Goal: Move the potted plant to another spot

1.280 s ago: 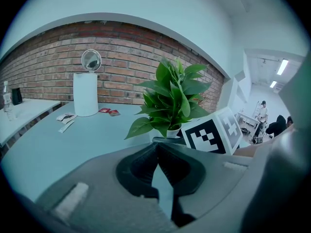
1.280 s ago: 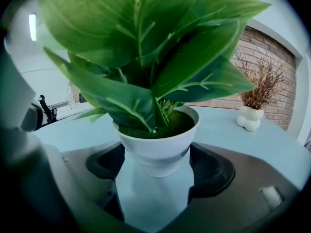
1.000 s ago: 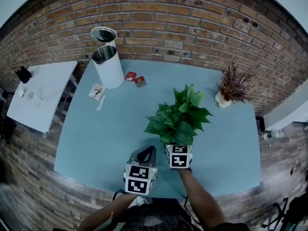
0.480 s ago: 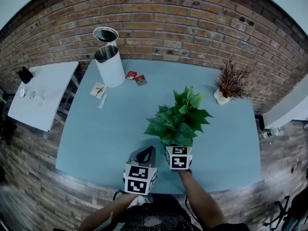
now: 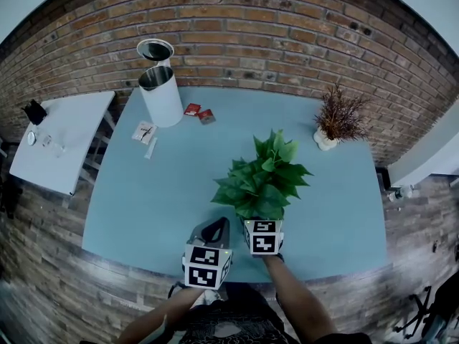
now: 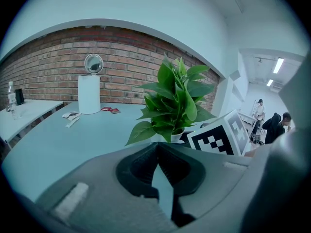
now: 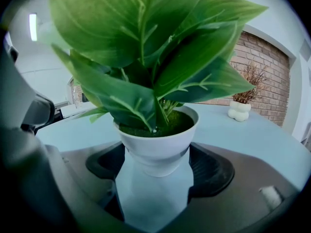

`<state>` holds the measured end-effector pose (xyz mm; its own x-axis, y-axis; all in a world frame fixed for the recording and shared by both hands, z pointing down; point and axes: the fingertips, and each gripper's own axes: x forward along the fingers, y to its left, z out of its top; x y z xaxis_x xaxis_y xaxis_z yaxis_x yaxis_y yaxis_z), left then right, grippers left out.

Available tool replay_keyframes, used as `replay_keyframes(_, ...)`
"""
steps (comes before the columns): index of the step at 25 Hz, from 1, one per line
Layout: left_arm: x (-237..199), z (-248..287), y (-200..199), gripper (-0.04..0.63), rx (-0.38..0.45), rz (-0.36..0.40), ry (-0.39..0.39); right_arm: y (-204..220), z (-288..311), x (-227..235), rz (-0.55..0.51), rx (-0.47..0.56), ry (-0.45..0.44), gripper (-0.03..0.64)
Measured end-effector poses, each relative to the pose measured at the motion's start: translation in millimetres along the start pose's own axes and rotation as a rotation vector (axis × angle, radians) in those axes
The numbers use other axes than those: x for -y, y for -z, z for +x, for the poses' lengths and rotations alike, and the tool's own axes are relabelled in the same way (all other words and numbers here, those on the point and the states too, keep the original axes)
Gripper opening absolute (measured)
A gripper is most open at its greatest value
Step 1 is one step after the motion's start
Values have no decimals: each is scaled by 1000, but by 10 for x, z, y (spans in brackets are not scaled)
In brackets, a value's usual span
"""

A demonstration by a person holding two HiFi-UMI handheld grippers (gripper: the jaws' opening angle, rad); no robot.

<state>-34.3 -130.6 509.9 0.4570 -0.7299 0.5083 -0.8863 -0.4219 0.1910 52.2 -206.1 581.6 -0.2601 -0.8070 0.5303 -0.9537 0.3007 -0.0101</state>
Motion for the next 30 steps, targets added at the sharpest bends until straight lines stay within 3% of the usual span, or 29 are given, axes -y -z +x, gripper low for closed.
replay_keyframes(30,235,-363,209,0,19,22,42,316,-524,-216,25,1,24,411)
